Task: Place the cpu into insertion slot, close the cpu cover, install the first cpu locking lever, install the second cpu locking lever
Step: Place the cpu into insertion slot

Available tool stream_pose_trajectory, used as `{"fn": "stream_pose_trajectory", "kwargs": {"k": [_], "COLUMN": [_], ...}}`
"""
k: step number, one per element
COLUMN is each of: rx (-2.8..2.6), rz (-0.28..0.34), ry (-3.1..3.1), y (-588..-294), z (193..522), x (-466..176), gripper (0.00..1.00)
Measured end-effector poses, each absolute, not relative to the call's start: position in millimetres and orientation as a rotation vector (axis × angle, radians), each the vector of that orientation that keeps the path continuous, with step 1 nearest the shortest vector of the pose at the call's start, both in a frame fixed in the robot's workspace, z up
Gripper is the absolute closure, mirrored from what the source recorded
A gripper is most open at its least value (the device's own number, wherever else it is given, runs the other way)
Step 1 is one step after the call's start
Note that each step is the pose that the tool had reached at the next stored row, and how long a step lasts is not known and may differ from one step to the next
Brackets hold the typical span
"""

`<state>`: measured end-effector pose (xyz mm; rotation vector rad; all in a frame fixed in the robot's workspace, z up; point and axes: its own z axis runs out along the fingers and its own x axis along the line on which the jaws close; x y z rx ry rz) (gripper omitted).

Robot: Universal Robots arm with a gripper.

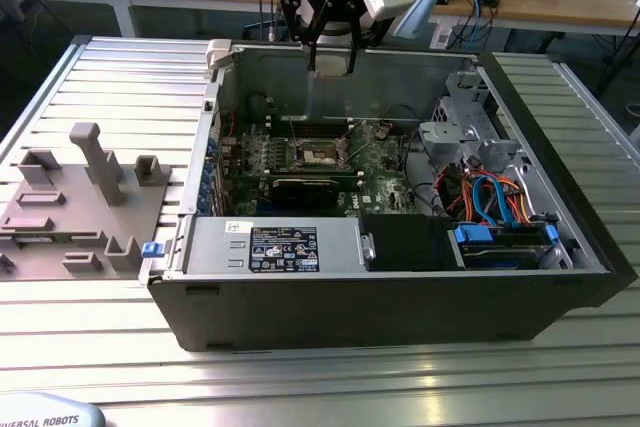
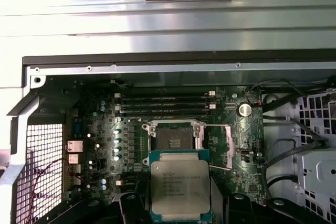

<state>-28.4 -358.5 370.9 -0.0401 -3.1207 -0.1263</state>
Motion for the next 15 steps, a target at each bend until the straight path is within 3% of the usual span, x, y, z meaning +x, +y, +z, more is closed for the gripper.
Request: {"fn": "stream_pose_trajectory", "kwargs": {"k": [15], "rx": [-0.04], "rz": [-0.124], "ry": [-3.121], "y": [-358.5], "z": [366.9], "x": [-28.7], "gripper": [0.46]}}
